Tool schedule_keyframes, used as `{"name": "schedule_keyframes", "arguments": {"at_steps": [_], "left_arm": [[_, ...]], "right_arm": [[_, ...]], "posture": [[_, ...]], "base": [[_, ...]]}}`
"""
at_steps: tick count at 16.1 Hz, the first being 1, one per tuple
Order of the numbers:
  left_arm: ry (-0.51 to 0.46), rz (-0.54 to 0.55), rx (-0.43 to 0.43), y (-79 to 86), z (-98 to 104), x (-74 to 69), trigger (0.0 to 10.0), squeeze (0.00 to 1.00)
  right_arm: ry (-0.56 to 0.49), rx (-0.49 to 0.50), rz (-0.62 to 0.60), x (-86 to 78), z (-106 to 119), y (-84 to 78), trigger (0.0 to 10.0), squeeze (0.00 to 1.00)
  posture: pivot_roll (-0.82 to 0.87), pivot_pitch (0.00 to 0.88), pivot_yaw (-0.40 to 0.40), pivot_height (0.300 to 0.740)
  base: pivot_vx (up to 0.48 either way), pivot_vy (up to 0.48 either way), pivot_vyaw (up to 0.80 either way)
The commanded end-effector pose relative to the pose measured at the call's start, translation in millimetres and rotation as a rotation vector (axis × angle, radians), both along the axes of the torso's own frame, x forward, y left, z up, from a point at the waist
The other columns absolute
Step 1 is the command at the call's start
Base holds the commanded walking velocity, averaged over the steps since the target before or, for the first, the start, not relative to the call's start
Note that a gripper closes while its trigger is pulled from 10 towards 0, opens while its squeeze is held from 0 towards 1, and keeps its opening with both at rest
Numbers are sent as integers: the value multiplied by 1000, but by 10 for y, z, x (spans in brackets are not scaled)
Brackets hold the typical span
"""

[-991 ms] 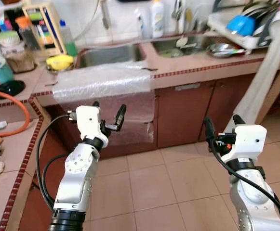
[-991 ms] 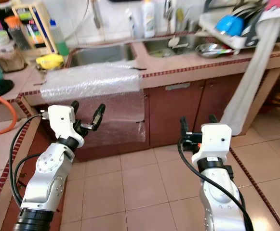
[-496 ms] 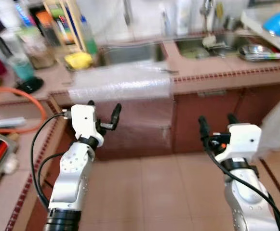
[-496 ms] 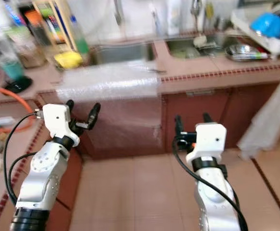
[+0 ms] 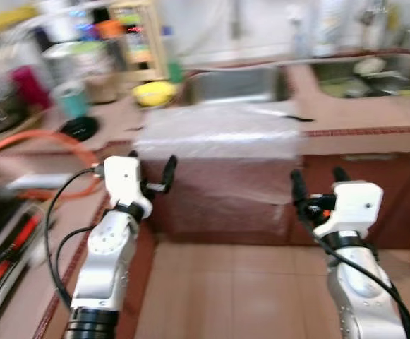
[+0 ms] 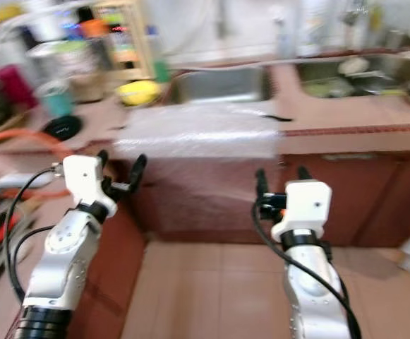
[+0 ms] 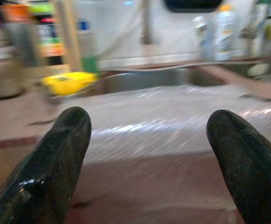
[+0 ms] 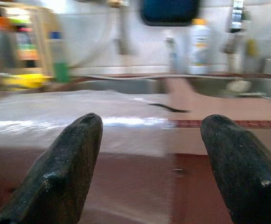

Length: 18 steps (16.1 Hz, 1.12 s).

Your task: Kitchen organization

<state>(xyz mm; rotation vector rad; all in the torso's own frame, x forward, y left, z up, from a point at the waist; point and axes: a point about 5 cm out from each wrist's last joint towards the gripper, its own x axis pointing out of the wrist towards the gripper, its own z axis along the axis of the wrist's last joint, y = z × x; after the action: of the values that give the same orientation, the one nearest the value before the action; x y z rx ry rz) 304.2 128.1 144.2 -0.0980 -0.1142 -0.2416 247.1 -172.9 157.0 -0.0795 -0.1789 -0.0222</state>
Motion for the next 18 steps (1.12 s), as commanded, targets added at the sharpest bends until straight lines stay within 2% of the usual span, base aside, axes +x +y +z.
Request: {"name": "schedule_keyframes", "arguments": {"at_steps": [1,5,11,13,16,18], "left_arm": [[-3,-3,10,-25,29,12,10000,0],[10,-3,5,-52,11,31,10000,0],[30,-6,-54,-178,-52,51,10000,0],[33,-5,-65,-196,-55,55,10000,0],[40,-24,-74,-278,-87,9,10000,0],[42,-20,-79,-312,-118,16,10000,0]], "right_arm": [[-8,9,-10,18,24,-12,10000,0],[-11,16,-11,43,52,-23,10000,0],[-9,-32,-8,116,172,-95,10000,0],[-7,-57,6,149,203,-95,10000,0],[-2,-61,-7,164,232,-152,10000,0],[8,-65,-2,147,228,-155,10000,0]], "posture": [[-70,0,144,740],[-70,0,136,740],[-117,0,30,740],[-121,0,26,740],[-142,0,19,740],[-159,0,-1,740]], "base": [[0,0,0],[0,0,0],[0,0,0],[0,0,0],[0,0,-646],[0,0,0]]}}
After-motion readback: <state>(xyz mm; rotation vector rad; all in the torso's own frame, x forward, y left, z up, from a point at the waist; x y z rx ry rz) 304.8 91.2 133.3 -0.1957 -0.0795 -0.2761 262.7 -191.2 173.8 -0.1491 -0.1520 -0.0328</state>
